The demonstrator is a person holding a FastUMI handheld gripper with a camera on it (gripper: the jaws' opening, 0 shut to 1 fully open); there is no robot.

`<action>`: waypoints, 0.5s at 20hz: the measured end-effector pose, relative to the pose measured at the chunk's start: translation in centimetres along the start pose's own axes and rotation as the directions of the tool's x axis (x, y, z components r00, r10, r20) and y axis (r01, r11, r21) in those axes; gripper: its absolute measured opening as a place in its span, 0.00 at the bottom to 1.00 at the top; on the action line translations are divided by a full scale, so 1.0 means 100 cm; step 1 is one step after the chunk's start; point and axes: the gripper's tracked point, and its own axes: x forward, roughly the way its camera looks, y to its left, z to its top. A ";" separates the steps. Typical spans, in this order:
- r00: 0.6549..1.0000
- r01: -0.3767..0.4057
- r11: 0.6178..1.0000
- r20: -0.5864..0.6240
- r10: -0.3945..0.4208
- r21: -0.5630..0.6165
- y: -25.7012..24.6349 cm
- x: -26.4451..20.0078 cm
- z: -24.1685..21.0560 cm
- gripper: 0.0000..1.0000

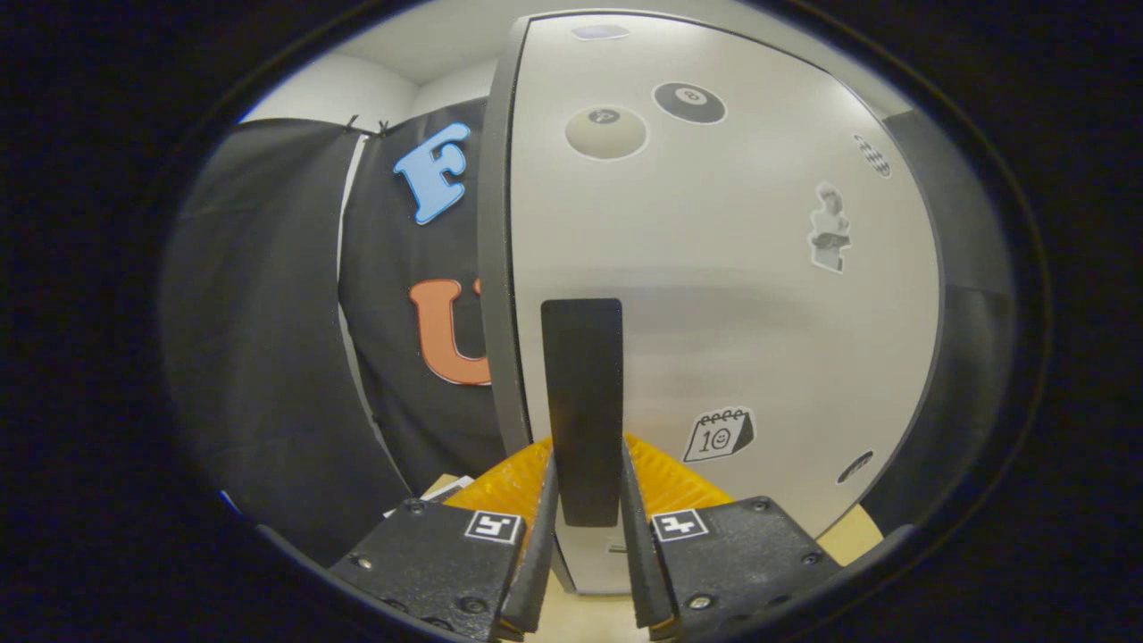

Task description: Open the shoe cabinet door, grab the shoes and put them into the shoe cabinet, then close the shoe cabinet door.

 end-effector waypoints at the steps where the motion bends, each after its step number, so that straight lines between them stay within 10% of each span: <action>1: 1.000 -0.010 1.000 -0.006 0.010 -0.001 0.000 -0.001 0.000 0.38; 10: 0.986 -0.159 0.987 -0.047 0.158 -0.015 -0.002 -0.047 -0.008 0.30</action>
